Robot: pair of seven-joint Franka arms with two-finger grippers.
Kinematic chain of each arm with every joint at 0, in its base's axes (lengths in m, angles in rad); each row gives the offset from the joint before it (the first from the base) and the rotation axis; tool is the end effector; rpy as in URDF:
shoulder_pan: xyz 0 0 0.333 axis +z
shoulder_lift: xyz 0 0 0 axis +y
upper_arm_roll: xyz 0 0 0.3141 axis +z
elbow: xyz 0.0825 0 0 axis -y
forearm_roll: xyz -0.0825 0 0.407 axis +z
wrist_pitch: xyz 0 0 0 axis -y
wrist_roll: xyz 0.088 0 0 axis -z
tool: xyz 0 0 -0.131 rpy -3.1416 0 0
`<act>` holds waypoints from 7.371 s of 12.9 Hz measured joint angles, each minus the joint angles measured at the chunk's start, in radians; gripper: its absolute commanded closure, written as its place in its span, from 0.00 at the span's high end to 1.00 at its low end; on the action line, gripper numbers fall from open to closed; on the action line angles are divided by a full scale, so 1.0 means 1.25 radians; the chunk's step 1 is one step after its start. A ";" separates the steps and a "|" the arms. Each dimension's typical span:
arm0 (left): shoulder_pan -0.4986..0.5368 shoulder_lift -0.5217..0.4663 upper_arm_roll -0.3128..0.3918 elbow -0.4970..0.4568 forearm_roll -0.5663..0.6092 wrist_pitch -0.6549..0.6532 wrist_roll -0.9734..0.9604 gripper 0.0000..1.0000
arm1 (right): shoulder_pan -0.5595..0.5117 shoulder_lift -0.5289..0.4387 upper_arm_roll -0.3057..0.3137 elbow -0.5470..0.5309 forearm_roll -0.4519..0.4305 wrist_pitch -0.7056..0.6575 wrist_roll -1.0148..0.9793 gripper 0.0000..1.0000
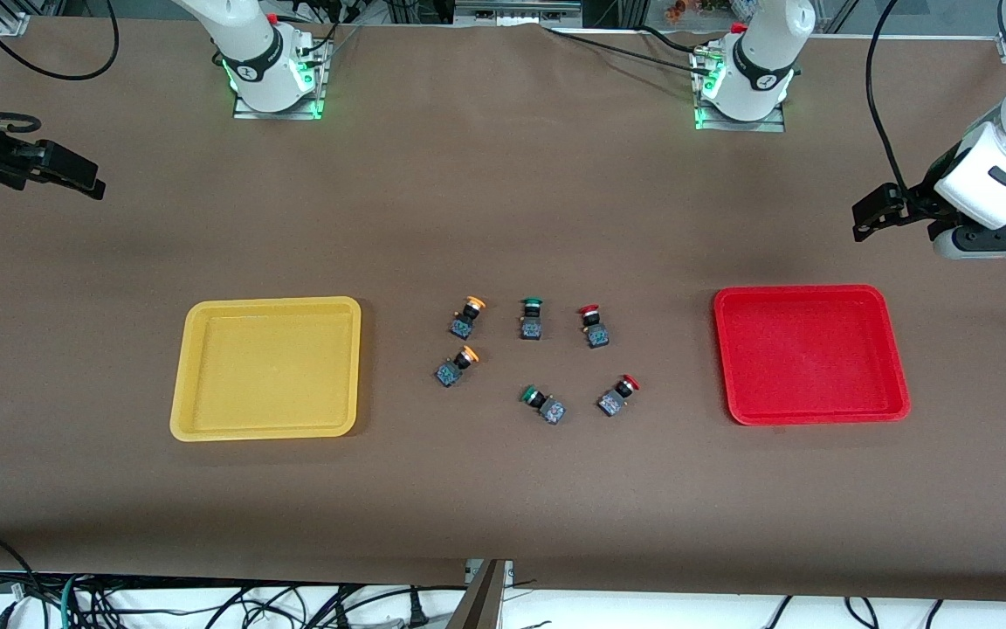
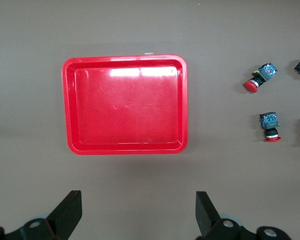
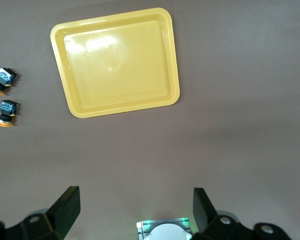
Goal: Place red and yellow buttons in trays
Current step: 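Move both grippers from rest toward the buttons between the trays, then grasp a yellow button with the right gripper while the left gripper grasps red, then place the yellow button in the yellow tray while the left gripper places red, then grasp another yellow button with the right gripper while the left gripper grasps red, then place the yellow button in the yellow tray while the left gripper places red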
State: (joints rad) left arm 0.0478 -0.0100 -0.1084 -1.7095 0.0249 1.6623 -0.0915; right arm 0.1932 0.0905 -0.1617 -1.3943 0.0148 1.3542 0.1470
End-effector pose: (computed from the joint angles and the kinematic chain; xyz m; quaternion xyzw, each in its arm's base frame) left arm 0.5758 -0.0321 0.5433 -0.9996 -0.0141 0.0176 0.0143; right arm 0.5783 0.0249 0.6148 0.9963 -0.0566 -0.0644 0.0057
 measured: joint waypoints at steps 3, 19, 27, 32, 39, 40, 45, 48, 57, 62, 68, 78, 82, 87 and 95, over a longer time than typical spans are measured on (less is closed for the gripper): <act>-0.001 0.001 -0.001 0.000 0.000 -0.001 0.000 1.00 | 0.000 0.000 0.000 0.000 0.000 0.001 0.000 1.00; -0.092 0.218 -0.077 0.000 -0.006 0.059 -0.019 1.00 | 0.103 0.223 0.008 -0.014 0.037 0.228 0.193 1.00; -0.245 0.406 -0.085 -0.045 -0.045 0.552 -0.289 1.00 | 0.305 0.458 0.013 -0.018 0.093 0.529 0.615 1.00; -0.277 0.513 -0.085 -0.104 -0.045 0.662 -0.424 1.00 | 0.381 0.544 0.032 -0.018 0.098 0.631 0.729 1.00; -0.317 0.536 -0.075 -0.103 0.055 0.685 -0.496 0.13 | 0.441 0.604 0.057 -0.017 0.098 0.673 0.777 0.01; -0.317 0.537 -0.074 -0.103 0.058 0.685 -0.496 0.08 | 0.442 0.609 0.057 -0.017 0.098 0.673 0.777 0.00; -0.304 0.517 -0.066 -0.083 0.063 0.600 -0.441 0.10 | 0.440 0.613 0.054 -0.008 0.098 0.670 0.770 0.00; -0.222 0.447 -0.058 -0.050 0.067 0.396 -0.205 0.13 | 0.390 0.550 0.038 0.012 0.098 0.524 0.647 0.00; 0.068 0.479 -0.066 -0.039 0.120 0.323 0.425 1.00 | -0.032 0.537 0.021 -0.013 0.094 0.446 0.129 0.06; 0.041 0.454 -0.171 0.039 0.120 0.331 0.418 1.00 | -0.053 0.575 0.026 -0.028 0.094 0.512 0.117 1.00; -0.218 0.657 -0.131 0.266 0.124 0.371 0.094 1.00 | 0.119 0.549 0.062 0.007 0.094 0.541 0.408 1.00; -0.259 0.743 -0.078 0.268 0.191 0.580 0.078 0.39 | 0.321 0.644 0.063 0.079 0.094 0.774 0.799 1.00; -0.251 0.742 -0.078 0.258 0.197 0.580 0.078 0.00 | 0.351 0.694 0.062 0.103 0.093 0.787 0.811 0.01; -0.180 0.656 -0.097 0.269 0.197 0.338 0.140 0.07 | 0.345 0.697 0.049 0.120 0.093 0.736 0.798 0.00; 0.073 0.567 -0.093 0.216 0.201 0.130 0.620 0.10 | 0.093 0.614 0.037 0.187 0.092 0.353 0.218 0.00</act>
State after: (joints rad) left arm 0.1386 0.6990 -0.2252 -1.4400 0.2755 1.8242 0.6833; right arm 0.3093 0.8584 -0.1157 -1.1605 0.1302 1.7958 0.4195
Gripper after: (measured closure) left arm 0.564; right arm 0.586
